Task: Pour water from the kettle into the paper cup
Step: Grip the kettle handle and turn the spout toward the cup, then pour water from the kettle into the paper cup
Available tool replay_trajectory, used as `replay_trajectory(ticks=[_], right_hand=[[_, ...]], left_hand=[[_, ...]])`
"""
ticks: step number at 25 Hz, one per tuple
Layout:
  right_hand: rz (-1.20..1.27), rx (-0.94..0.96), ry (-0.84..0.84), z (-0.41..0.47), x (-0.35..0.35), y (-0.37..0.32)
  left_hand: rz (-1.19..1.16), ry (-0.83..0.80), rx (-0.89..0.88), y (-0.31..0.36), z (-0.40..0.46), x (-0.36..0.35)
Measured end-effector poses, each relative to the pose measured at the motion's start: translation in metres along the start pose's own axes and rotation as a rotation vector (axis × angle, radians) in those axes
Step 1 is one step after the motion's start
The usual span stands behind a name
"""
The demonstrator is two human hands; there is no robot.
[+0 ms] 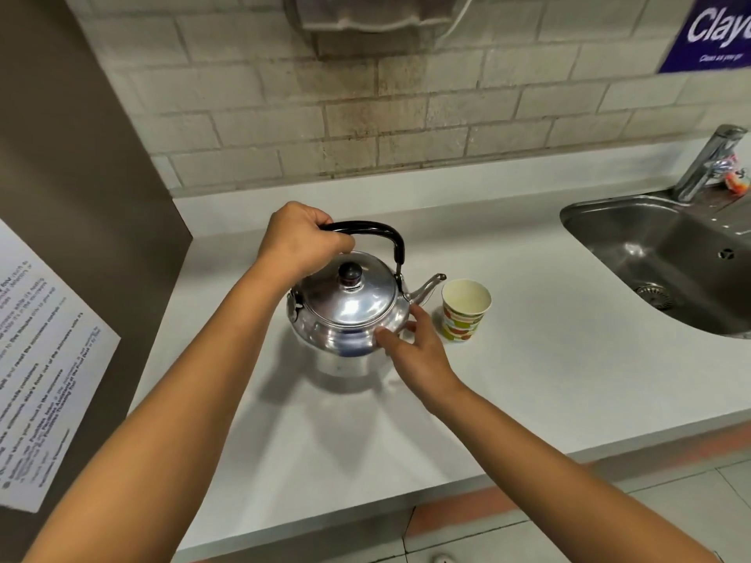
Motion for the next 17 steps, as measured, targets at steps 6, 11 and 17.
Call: replay_trajectory(ticks=[6, 11, 17], right_hand=[[0.072, -0.014, -0.072, 0.008, 0.006, 0.005], [0.063, -0.031, -0.124, 0.017, 0.013, 0.013], [0.105, -0.041, -0.149, 0.026, 0.015, 0.018]], left_hand=[[0.122, 0.024, -0.008, 0.017, -0.003, -0.014], [0.229, 0.073, -0.011, 0.027, -0.003, -0.025], [0.292, 0.072, -0.007, 0.037, -0.001, -0.031]])
Point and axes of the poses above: each hand's wrist, its own z-axis towards the middle knuckle, its own x-axis out of the back of the hand, y = z × x, the point moved 6 cm from there along z, towards the middle knuckle, and after that the axes turned 9 degrees about x, right-handed, at the moved point
